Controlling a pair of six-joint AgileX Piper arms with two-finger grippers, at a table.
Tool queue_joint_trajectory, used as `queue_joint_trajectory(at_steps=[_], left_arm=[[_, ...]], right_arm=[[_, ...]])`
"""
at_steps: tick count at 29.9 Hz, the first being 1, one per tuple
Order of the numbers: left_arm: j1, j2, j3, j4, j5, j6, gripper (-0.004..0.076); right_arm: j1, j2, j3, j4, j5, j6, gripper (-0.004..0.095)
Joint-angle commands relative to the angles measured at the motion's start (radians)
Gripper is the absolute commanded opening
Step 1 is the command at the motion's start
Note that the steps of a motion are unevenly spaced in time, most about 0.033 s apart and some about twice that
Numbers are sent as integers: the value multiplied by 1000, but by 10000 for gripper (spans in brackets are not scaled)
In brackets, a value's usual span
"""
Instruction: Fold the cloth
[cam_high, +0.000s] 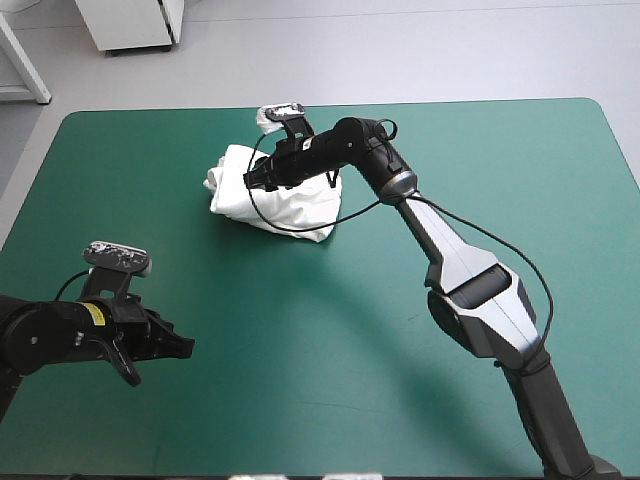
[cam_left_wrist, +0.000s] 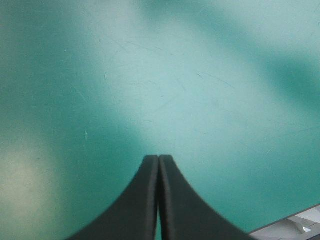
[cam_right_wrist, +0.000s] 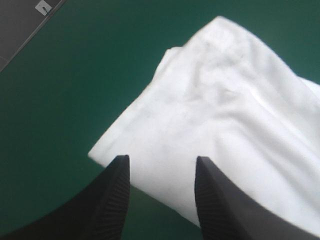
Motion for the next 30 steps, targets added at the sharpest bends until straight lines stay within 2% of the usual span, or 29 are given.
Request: queue_joint_trajectory(at_steps=[1, 10, 16, 20, 25, 30], left_arm=[[2, -7, -23, -22, -26, -11, -9], [2, -7, -23, -22, -58, -11, -9], [2, -7, -23, -24, -72, -18, -9], [2, -7, -23, -24, -72, -18, -9], [2, -7, -23, -21, -74, -18, -9], [2, -7, -23, -21, -76, -18, -9]], right_arm=[[-13, -75, -36, -11, -2, 39, 422], [-53, -75, -104, -183, 235, 128, 424], [-119, -95, -90, -213, 236, 225, 424], [-148, -101, -50, -203, 236, 225, 434], [-162, -101, 22, -198, 236, 225, 530], [-165, -95, 92, -192, 236, 209, 535]])
